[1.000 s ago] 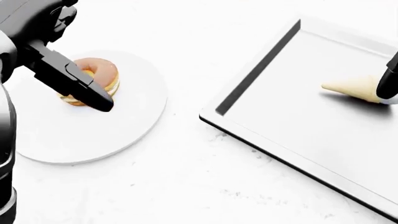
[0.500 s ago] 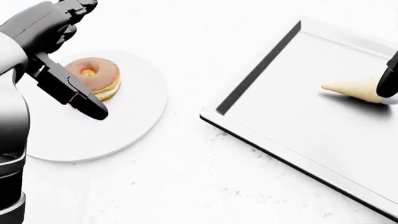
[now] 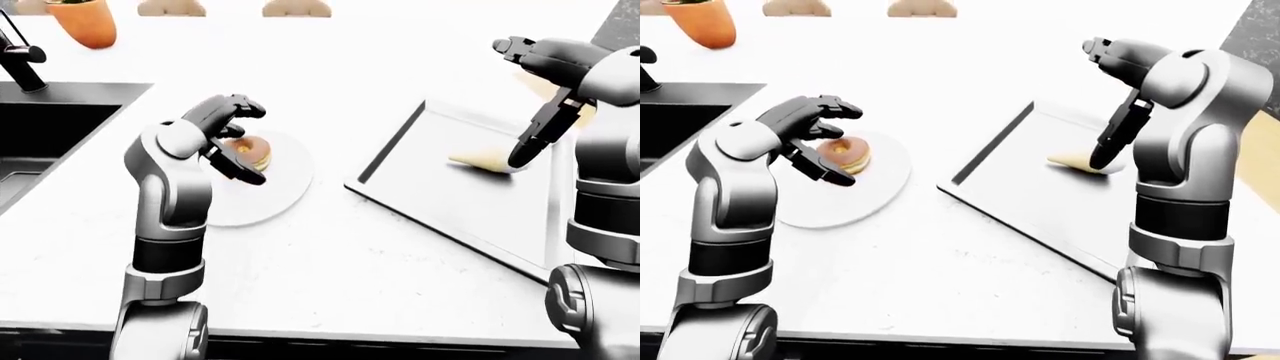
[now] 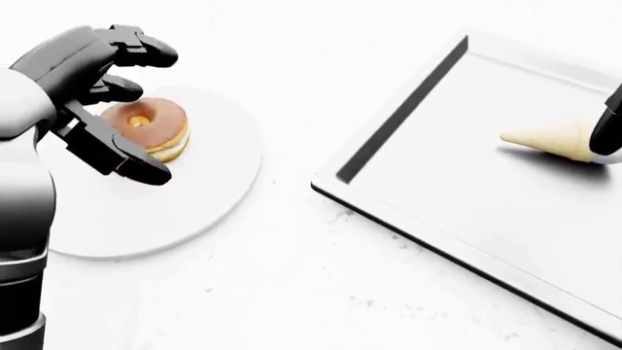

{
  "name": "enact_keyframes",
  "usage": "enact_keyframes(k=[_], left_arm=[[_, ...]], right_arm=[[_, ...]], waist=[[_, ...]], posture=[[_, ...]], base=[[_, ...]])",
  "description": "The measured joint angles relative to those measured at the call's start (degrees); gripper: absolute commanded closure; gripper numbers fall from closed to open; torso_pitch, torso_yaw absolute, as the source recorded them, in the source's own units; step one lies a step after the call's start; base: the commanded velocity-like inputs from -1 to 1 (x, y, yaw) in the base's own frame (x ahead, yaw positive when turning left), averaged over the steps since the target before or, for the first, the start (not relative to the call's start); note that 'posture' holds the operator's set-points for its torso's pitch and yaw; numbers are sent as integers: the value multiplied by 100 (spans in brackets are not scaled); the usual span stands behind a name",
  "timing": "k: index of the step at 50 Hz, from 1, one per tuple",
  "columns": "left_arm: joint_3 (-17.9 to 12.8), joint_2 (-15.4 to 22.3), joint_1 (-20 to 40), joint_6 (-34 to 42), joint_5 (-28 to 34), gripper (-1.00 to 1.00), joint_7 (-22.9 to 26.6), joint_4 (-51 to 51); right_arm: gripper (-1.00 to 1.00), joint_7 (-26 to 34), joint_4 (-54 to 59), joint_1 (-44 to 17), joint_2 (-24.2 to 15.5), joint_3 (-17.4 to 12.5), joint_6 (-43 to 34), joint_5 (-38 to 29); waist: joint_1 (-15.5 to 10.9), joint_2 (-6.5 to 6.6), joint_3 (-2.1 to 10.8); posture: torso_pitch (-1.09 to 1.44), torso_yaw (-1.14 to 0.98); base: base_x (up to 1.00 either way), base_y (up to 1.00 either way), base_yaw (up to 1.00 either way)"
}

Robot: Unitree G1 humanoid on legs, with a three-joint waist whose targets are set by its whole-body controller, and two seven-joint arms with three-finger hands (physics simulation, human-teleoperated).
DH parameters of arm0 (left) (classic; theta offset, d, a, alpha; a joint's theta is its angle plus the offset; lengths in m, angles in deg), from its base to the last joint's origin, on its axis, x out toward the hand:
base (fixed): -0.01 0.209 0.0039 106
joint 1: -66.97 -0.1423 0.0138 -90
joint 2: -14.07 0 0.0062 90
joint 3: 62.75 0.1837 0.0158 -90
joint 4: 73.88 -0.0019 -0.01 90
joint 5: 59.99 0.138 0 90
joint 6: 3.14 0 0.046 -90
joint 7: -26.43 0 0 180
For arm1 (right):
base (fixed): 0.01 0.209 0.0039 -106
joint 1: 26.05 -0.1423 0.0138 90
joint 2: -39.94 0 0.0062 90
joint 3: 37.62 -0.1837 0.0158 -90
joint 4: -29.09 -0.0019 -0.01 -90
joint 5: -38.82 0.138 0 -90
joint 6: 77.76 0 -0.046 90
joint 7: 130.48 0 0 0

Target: Move the dessert items from the plate to the tray.

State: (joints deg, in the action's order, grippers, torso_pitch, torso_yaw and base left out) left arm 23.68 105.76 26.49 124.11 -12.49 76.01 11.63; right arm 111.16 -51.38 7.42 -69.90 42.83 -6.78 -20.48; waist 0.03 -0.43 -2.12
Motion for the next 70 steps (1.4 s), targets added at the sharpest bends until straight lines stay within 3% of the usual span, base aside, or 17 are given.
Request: enact_keyframes(k=[16,35,51,62,67,70], left_arm=[[-27,-8,205,-219,-244,-55,-393,-561],[60,-58,240,-695,-304,-53,-1046,-1233],[73,-66,82,-1241,-82,-18,-1568,-1344],[173,-154,-410,-2207,626,-2,-2067,-1133],[120,-233,-543,-2368,822,49,-2098,-953],[130,-267,-629,-2394,891,58,-2008,-798]], right_arm=[[-100,-13,17,45,46,20,8,6],[-100,-96,86,109,58,3,28,19],[-100,-119,-35,251,60,-20,46,45],[-100,-126,-18,291,-2,-52,53,81],[-100,-146,8,274,-16,-48,83,105],[-100,-139,-10,275,-23,-56,67,101]], waist=[[-6,-62,-52],[-8,-44,11],[11,-14,87],[10,7,132],[11,1,125],[2,28,135]], posture=[[0,0],[0,0],[0,0],[0,0],[0,0],[0,0]], base=[[0,0,0],[0,0,0],[0,0,0],[0,0,0],[0,0,0],[0,0,0]])
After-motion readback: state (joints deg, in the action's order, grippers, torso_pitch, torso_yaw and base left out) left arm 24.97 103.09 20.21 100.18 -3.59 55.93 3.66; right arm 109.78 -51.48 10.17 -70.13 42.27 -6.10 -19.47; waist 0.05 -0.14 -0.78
